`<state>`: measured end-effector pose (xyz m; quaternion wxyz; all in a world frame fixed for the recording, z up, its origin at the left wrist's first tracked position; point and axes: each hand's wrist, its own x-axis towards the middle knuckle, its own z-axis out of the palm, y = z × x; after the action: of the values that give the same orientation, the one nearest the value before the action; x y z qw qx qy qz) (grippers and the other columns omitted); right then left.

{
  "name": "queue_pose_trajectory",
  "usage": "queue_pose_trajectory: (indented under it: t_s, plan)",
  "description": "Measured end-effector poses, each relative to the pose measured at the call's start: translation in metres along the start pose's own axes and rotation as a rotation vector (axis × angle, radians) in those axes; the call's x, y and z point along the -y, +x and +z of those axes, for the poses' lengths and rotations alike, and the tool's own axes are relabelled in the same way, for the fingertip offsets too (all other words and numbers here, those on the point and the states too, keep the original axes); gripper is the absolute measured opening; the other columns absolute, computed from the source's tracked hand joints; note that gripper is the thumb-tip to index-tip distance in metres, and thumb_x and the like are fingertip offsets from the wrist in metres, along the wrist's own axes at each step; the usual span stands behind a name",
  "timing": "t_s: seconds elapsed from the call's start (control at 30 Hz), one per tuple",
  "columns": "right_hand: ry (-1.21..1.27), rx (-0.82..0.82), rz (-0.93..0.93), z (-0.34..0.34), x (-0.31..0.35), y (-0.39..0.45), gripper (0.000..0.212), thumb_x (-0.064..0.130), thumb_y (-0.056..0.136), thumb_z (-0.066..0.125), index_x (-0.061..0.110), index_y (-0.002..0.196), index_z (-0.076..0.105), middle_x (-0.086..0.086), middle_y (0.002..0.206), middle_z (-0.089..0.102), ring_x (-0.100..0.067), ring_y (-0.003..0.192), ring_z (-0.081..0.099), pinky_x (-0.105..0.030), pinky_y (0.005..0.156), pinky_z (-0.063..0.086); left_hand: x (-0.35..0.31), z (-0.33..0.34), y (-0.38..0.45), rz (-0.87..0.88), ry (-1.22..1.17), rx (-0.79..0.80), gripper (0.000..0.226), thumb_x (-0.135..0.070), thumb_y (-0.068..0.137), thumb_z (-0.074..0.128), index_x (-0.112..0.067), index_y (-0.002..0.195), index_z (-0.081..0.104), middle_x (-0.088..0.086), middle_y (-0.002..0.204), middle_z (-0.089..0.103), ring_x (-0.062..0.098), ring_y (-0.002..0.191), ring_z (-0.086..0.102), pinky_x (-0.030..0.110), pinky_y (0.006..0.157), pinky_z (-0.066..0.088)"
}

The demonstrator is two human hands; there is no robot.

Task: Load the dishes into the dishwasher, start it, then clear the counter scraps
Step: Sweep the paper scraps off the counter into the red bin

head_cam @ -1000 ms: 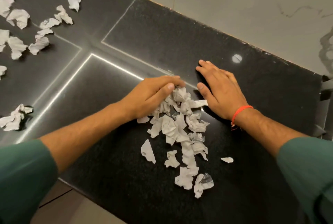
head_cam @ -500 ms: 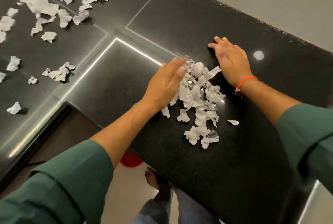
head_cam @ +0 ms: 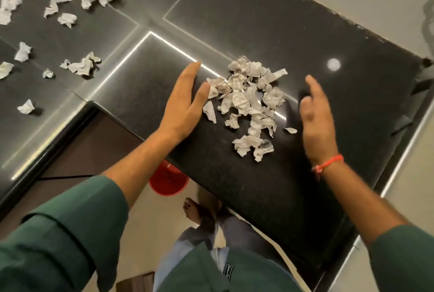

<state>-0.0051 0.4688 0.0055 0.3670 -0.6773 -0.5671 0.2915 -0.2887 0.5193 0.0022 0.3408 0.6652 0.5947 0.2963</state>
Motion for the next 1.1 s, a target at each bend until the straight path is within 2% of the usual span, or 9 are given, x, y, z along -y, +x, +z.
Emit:
queue_pose_trajectory:
  t_s: [0.1,0.17,0.23,0.37,0.53,0.63,0.8,0.97,1.1]
  plan:
    - [-0.155,-0.068,-0.021,0.028,-0.005,-0.021,0.065,0.059,0.103,0.026,0.022,0.157,0.03,-0.002,0.162,0.032,-0.014,0.15,0.027,-0.046,0.122,0.027,-0.001,0.014,-0.021,-0.012,-0.003,-0.033,0.062,-0.049,0.105,0.041,-0.025,0.16,0.023,-0.003,0.167,0.02,0.007,0.154,0.015,0.029,0.124,0.018]
    - [-0.187,-0.135,0.014,0.048,0.004,-0.011,0.068,0.063,0.102,0.02,0.024,0.157,0.029,-0.001,0.164,0.029,-0.013,0.152,0.022,-0.051,0.121,0.024,-0.006,0.024,-0.024,-0.033,-0.004,-0.058,0.063,-0.053,0.104,0.04,-0.029,0.16,0.022,-0.004,0.168,0.017,0.007,0.154,0.013,0.037,0.125,0.019]
    - [-0.177,-0.119,-0.001,0.067,0.015,-0.001,0.068,0.063,0.102,0.019,0.026,0.157,0.027,-0.001,0.166,0.025,-0.012,0.153,0.018,-0.05,0.122,0.022,-0.008,0.03,-0.023,-0.046,0.01,-0.076,0.064,-0.056,0.103,0.039,-0.031,0.16,0.022,-0.004,0.169,0.015,0.006,0.154,0.012,0.04,0.125,0.02]
    - [-0.098,-0.09,-0.05,0.096,0.031,0.011,0.061,0.058,0.104,0.024,0.027,0.156,0.029,-0.001,0.166,0.023,-0.011,0.153,0.016,-0.048,0.123,0.022,-0.008,0.03,-0.022,-0.066,-0.016,-0.09,0.064,-0.055,0.104,0.04,-0.032,0.16,0.019,-0.004,0.169,0.013,0.005,0.154,0.011,0.027,0.119,0.017]
    - [0.142,-0.103,-0.042,0.072,0.032,0.002,0.05,0.042,0.108,0.029,0.024,0.154,0.033,0.001,0.162,0.029,-0.009,0.151,0.022,-0.026,0.122,0.021,-0.014,0.028,-0.024,-0.083,-0.066,-0.093,0.065,-0.052,0.104,0.041,-0.03,0.161,0.017,-0.003,0.169,0.012,0.006,0.155,0.008,0.022,0.117,0.014]
    - [0.111,-0.061,-0.057,0.051,0.02,-0.022,0.056,0.044,0.106,0.028,0.019,0.155,0.033,0.0,0.16,0.032,-0.009,0.149,0.026,-0.034,0.122,0.024,-0.02,0.027,-0.043,-0.048,-0.007,-0.06,0.08,-0.059,0.098,0.05,-0.031,0.162,0.011,-0.002,0.17,0.002,0.009,0.156,0.001,0.04,0.126,0.012]
    - [0.071,-0.027,-0.094,0.044,0.009,-0.046,0.069,0.059,0.103,0.024,0.014,0.154,0.034,-0.004,0.16,0.033,-0.016,0.15,0.028,-0.049,0.12,0.028,-0.026,0.051,-0.105,0.098,0.416,0.056,0.127,-0.088,0.066,0.065,-0.029,0.162,0.005,0.01,0.169,-0.01,0.029,0.156,-0.01,0.066,0.121,0.004]
    - [0.11,-0.075,-0.064,0.054,0.017,-0.039,0.07,0.062,0.102,0.023,0.017,0.154,0.034,-0.002,0.16,0.033,-0.014,0.149,0.029,-0.047,0.12,0.029,-0.024,0.065,-0.084,0.005,0.45,0.016,0.134,-0.09,0.063,0.064,-0.027,0.162,0.0,0.012,0.167,-0.017,0.031,0.155,-0.017,0.064,0.122,0.005]
    - [0.127,-0.065,-0.074,0.054,0.02,-0.021,0.076,0.067,0.1,0.023,0.015,0.155,0.032,-0.001,0.162,0.029,-0.008,0.15,0.023,-0.023,0.121,0.021,-0.026,0.059,-0.046,-0.026,0.29,-0.041,0.133,-0.082,0.065,0.072,-0.029,0.162,-0.002,0.007,0.167,-0.02,0.028,0.154,-0.019,0.059,0.124,0.002]
